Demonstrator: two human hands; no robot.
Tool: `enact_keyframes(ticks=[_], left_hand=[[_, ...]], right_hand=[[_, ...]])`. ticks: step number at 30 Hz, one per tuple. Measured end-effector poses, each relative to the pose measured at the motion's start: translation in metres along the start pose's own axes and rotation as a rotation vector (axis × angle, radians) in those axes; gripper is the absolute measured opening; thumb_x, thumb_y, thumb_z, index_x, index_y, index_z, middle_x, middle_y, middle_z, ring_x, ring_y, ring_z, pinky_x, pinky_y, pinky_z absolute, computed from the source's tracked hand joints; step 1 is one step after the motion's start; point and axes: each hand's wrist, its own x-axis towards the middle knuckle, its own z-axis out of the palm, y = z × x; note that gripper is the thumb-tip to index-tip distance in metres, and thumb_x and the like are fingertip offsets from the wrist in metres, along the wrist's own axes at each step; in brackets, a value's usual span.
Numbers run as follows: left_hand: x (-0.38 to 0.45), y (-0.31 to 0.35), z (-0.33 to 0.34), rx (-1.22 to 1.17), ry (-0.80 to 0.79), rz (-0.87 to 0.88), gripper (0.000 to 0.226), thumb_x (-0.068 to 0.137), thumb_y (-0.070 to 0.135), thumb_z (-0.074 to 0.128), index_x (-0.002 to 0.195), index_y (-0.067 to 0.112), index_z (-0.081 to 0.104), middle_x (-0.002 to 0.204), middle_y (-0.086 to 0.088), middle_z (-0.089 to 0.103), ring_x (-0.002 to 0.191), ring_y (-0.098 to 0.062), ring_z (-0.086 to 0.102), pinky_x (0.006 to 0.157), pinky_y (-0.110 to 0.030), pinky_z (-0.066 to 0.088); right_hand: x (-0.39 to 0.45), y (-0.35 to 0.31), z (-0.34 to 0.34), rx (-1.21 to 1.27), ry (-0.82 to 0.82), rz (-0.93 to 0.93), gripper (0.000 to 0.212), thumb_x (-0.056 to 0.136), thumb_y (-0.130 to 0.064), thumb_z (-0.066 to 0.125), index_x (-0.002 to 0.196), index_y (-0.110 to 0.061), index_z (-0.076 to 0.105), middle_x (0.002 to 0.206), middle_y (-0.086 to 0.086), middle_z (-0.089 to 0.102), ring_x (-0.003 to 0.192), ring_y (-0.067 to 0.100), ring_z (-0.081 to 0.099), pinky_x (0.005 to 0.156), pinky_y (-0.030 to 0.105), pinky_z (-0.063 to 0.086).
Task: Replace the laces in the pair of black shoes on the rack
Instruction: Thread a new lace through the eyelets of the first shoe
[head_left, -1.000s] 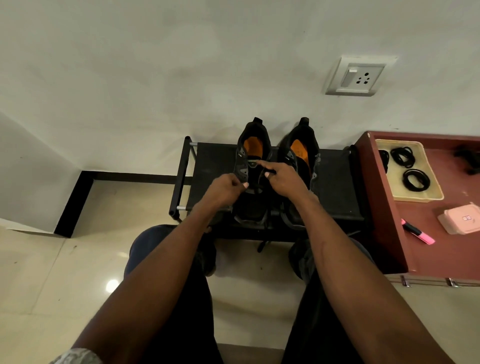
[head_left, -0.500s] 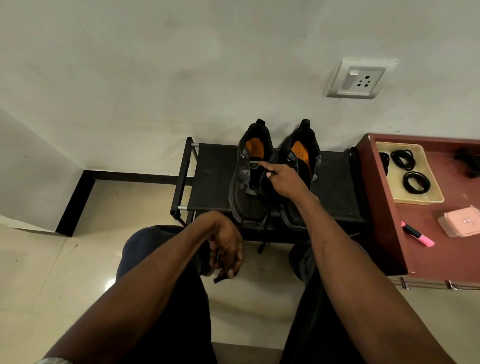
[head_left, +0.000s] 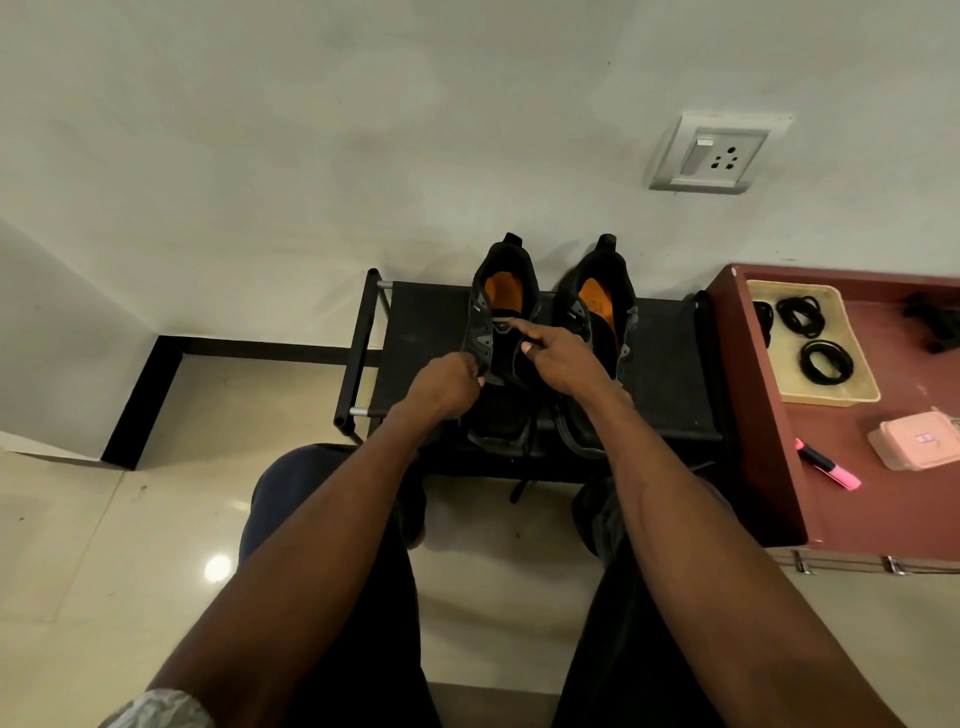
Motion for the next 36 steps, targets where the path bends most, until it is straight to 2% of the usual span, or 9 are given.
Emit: enact_keyframes(ticks=[5,12,15,20,25,27,29,32,36], left_hand=[[-0.003,-0.004,-0.012,-0.013,-0.258,0.010,0.012,0.101,0.019,0.055,0.094,0.010,0.060,0.085,-0.008,0.063,0.078,-0.019,0.064,0.073,-0.030,0.055],[-0.027,-0.009,0.001,0.331,-0.980,-0.128,0.016,0.096,0.003,0.060,0.083,0.012,0.060,0.078,-0.010,0.062,0.068,-0.015,0.060,0.067,-0.027,0.055],[-0.029,-0.005,0.001,0.397,-1.084,-0.208,0.011,0.096,0.006,0.062,0.087,0.011,0.063,0.077,-0.007,0.065,0.069,-0.015,0.059,0.069,-0.027,0.053],[-0.023,-0.014,-0.001,0.449,-0.937,-0.304,0.012,0.093,0.019,0.070,0.097,0.008,0.068,0.083,-0.003,0.068,0.077,-0.014,0.061,0.077,-0.029,0.053],[-0.008,-0.020,-0.010,0.205,-0.244,-0.250,0.038,0.084,0.039,0.078,0.095,0.007,0.061,0.084,-0.004,0.060,0.076,-0.016,0.058,0.072,-0.031,0.047],[-0.002,-0.019,-0.008,-0.077,-0.085,-0.278,0.077,0.075,0.046,0.083,0.129,0.003,0.050,0.110,-0.011,0.062,0.097,-0.024,0.062,0.079,-0.035,0.050],[-0.003,-0.013,-0.003,-0.187,-0.069,-0.293,0.102,0.072,0.049,0.085,0.147,0.005,0.032,0.139,-0.015,0.051,0.123,-0.032,0.053,0.099,-0.042,0.048],[-0.001,-0.011,0.009,-0.215,-0.123,-0.211,0.102,0.071,0.052,0.084,0.148,0.010,0.033,0.146,-0.007,0.046,0.129,-0.030,0.049,0.108,-0.043,0.043],[-0.005,-0.010,0.022,-0.140,-0.069,-0.140,0.101,0.075,0.053,0.080,0.151,0.011,0.028,0.147,-0.011,0.045,0.129,-0.029,0.050,0.101,-0.038,0.044]], right_hand=[[0.000,-0.002,0.001,-0.021,0.002,-0.002,0.045,0.106,-0.024,0.047,0.148,-0.038,0.045,0.147,0.005,0.053,0.077,0.020,0.066,0.060,0.026,0.049],[0.000,-0.003,0.001,-0.016,0.005,0.032,0.046,0.107,-0.019,0.043,0.149,-0.036,0.044,0.128,0.012,0.065,0.051,0.008,0.044,0.040,0.013,0.032],[-0.001,-0.003,0.001,-0.018,0.002,0.031,0.047,0.107,-0.018,0.043,0.150,-0.036,0.043,0.126,0.014,0.064,0.051,0.008,0.044,0.039,0.011,0.031],[-0.005,-0.007,-0.001,-0.038,-0.061,0.027,0.056,0.104,-0.014,0.048,0.152,-0.040,0.037,0.140,0.003,0.056,0.065,0.007,0.055,0.053,0.018,0.040],[-0.016,-0.011,0.004,0.029,0.070,-0.026,0.051,0.096,-0.006,0.060,0.142,-0.023,0.051,0.128,0.005,0.062,0.114,0.020,0.059,0.093,0.037,0.051],[-0.018,-0.009,0.011,0.066,0.191,0.031,0.031,0.093,-0.009,0.065,0.121,-0.017,0.053,0.100,0.003,0.065,0.096,0.021,0.062,0.083,0.042,0.051],[-0.019,-0.006,0.017,0.047,0.162,0.162,0.034,0.091,-0.020,0.070,0.114,-0.013,0.045,0.098,0.006,0.062,0.094,0.024,0.062,0.076,0.041,0.049],[-0.022,-0.006,0.024,-0.101,-0.041,0.322,0.046,0.090,-0.033,0.072,0.121,-0.008,0.049,0.110,0.009,0.061,0.099,0.027,0.062,0.075,0.037,0.048],[-0.024,-0.008,0.025,-0.076,-0.095,0.351,0.032,0.093,-0.031,0.069,0.109,-0.006,0.055,0.088,0.011,0.067,0.074,0.022,0.065,0.066,0.035,0.052]])
